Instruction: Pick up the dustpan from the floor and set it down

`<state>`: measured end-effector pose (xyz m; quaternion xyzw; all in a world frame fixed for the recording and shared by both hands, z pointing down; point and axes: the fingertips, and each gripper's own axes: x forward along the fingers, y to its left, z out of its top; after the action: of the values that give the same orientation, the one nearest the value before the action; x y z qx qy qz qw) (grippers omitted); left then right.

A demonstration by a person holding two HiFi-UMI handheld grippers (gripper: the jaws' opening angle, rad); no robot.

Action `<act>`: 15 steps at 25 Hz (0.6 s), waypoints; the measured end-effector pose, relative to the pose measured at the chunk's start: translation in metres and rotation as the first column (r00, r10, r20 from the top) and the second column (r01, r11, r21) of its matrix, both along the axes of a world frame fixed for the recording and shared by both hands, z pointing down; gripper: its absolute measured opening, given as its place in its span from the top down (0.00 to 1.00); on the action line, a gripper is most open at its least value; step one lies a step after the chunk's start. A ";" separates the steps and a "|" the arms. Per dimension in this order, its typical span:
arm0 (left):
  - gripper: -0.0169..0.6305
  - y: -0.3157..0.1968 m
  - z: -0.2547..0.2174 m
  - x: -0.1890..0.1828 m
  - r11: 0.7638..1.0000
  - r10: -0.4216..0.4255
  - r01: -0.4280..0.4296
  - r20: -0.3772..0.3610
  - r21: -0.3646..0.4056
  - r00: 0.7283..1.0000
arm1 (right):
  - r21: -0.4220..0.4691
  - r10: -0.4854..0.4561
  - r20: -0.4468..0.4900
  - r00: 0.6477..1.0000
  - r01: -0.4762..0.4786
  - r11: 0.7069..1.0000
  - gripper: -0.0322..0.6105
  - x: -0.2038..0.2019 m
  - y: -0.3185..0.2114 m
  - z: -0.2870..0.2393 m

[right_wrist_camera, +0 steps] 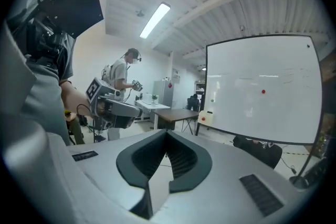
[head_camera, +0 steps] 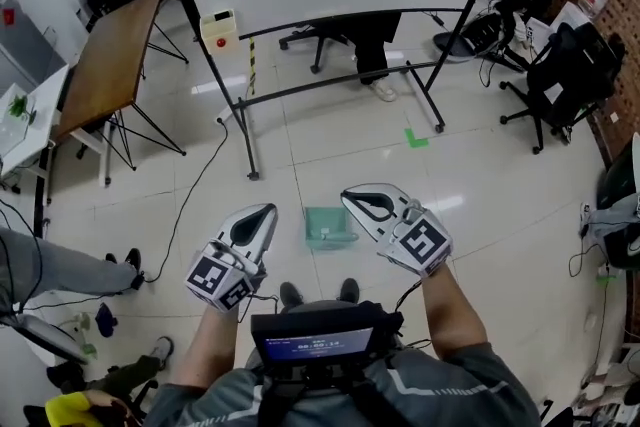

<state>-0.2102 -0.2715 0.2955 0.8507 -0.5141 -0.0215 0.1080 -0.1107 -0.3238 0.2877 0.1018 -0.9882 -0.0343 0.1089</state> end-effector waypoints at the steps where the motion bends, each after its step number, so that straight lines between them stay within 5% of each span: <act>1: 0.93 0.005 -0.011 0.001 1.000 -0.001 0.001 0.000 0.012 1.000 | 0.001 0.023 0.007 1.000 -0.023 1.000 0.92 0.004 0.000 -0.010; 6: 0.93 0.018 -0.036 0.001 0.998 -0.038 0.039 -0.016 0.047 0.999 | -0.040 0.084 0.093 0.992 -0.080 0.996 0.92 0.009 0.001 -0.043; 15: 0.93 0.022 -0.036 0.012 0.998 -0.034 0.035 -0.005 0.043 0.999 | -0.011 0.095 0.095 0.991 -0.095 0.995 0.92 0.020 0.010 -0.049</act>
<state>-0.1984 -0.2498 0.2597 0.8438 -0.5278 -0.0364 0.0905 -0.0902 -0.3136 0.2385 0.1500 -0.9864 -0.0208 0.0633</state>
